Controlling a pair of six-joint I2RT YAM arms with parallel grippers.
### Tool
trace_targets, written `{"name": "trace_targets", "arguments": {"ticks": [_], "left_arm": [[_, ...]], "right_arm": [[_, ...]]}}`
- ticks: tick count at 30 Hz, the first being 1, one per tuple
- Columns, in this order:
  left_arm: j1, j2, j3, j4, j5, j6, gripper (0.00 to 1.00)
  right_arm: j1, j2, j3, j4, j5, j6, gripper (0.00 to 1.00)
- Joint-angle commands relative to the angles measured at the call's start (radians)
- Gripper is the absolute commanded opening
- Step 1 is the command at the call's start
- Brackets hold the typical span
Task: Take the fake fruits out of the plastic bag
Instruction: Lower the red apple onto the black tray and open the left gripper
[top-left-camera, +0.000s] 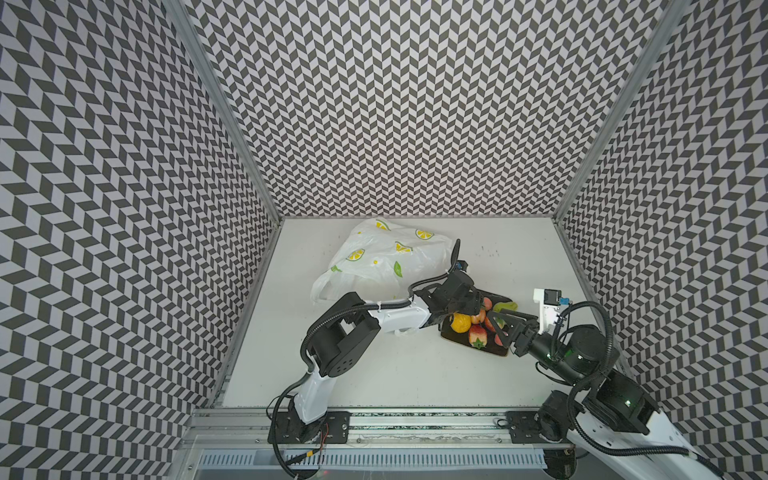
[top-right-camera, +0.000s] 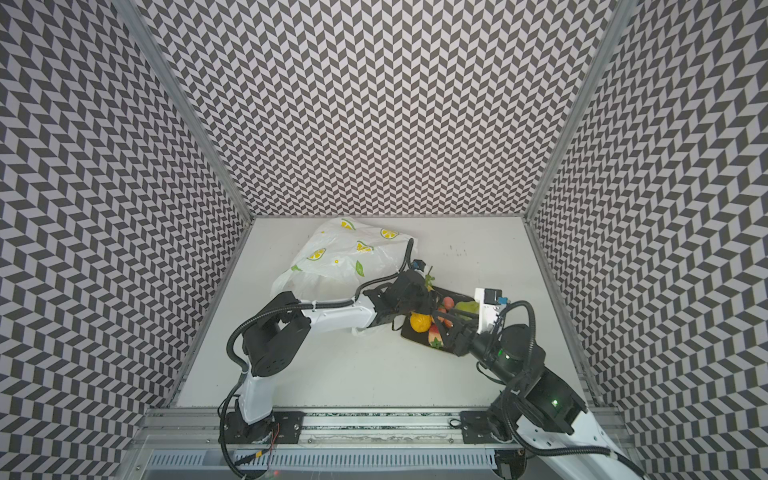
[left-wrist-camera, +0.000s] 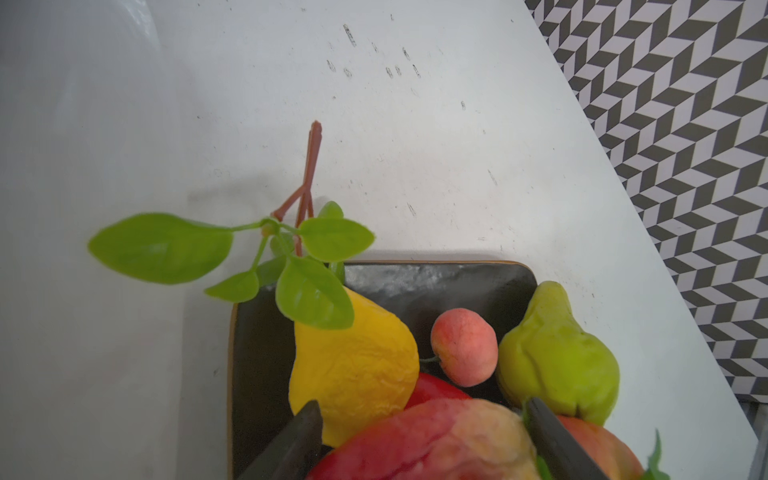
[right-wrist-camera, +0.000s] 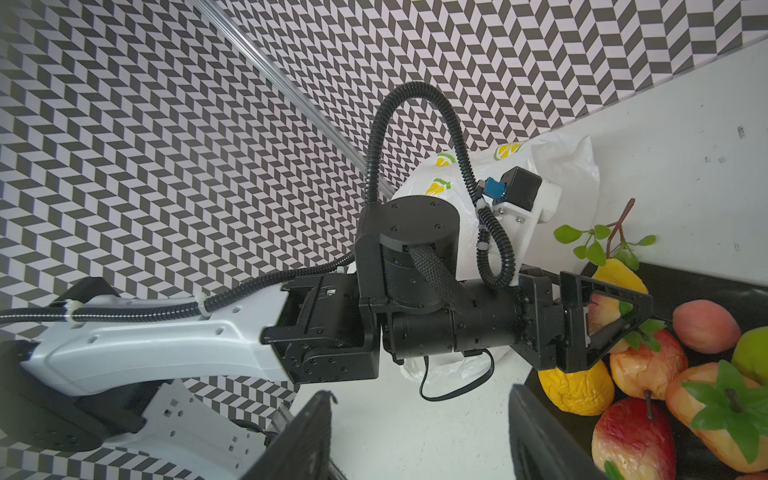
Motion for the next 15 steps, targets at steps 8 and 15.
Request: {"name": "trace_targets", "arguments": {"ticks": [8,15], "left_arm": [[-0.025,-0.072,0.024,-0.042,-0.095,0.022,0.77],[-0.026,-0.087,0.029,-0.041,-0.1,0.037,0.99]], "right_arm": [[-0.001,-0.011,-0.014,0.04,-0.032,0.011,0.66],[-0.001,0.005,-0.009,0.042,-0.044,0.005,0.66]]}}
